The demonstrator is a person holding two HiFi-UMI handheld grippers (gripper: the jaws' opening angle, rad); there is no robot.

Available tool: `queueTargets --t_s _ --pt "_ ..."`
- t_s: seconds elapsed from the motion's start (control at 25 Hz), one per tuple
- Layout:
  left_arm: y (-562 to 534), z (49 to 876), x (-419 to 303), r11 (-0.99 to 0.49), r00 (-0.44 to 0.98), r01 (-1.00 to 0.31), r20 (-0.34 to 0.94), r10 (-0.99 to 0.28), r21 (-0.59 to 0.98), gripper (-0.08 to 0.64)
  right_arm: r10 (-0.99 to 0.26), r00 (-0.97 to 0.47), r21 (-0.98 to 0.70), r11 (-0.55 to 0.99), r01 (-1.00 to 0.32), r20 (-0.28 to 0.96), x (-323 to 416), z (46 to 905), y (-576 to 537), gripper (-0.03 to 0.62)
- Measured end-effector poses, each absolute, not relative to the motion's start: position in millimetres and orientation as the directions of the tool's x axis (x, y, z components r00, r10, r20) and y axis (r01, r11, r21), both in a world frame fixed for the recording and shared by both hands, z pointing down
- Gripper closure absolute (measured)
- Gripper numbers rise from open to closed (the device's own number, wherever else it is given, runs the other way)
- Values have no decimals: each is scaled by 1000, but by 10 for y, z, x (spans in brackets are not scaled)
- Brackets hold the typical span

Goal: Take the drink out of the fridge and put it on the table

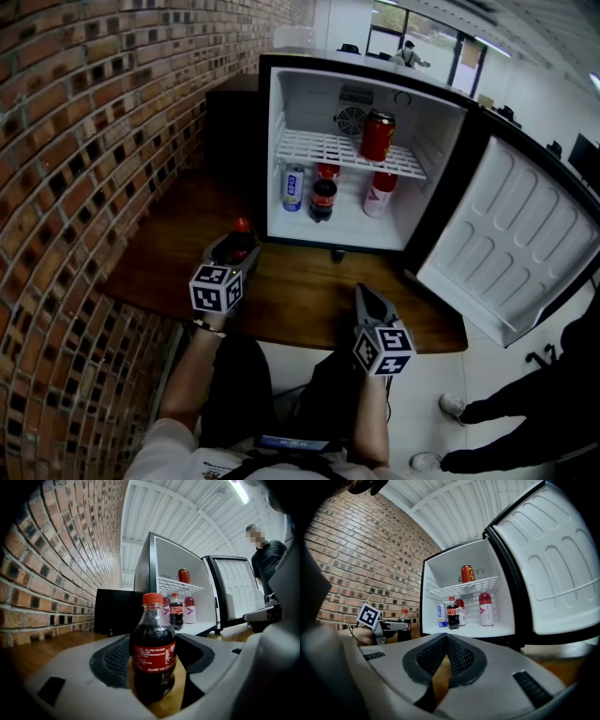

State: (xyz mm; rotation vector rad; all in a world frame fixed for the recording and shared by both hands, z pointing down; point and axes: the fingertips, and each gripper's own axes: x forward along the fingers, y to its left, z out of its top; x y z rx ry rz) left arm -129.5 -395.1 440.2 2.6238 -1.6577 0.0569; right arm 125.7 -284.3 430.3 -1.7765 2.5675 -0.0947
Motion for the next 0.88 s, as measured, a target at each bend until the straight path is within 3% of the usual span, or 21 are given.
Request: queueTargets --t_s 0.4,0.64,0.88 --pt "-3808 4301 -1376 -428 430 -899 -4 -903 92 222 -937 -349 -47 348 -936 20 1278 4261 -2804 572" --pt "-3396 3902 -1391 -422 420 -906 -70 -905 20 223 -937 -350 -45 349 -936 22 1287 4257 -2822 572" --pt "-3078 3743 -1170 -478 477 -878 -83 -875 -11 326 -934 -356 -40 355 -934 21 1237 4237 -2828 572"
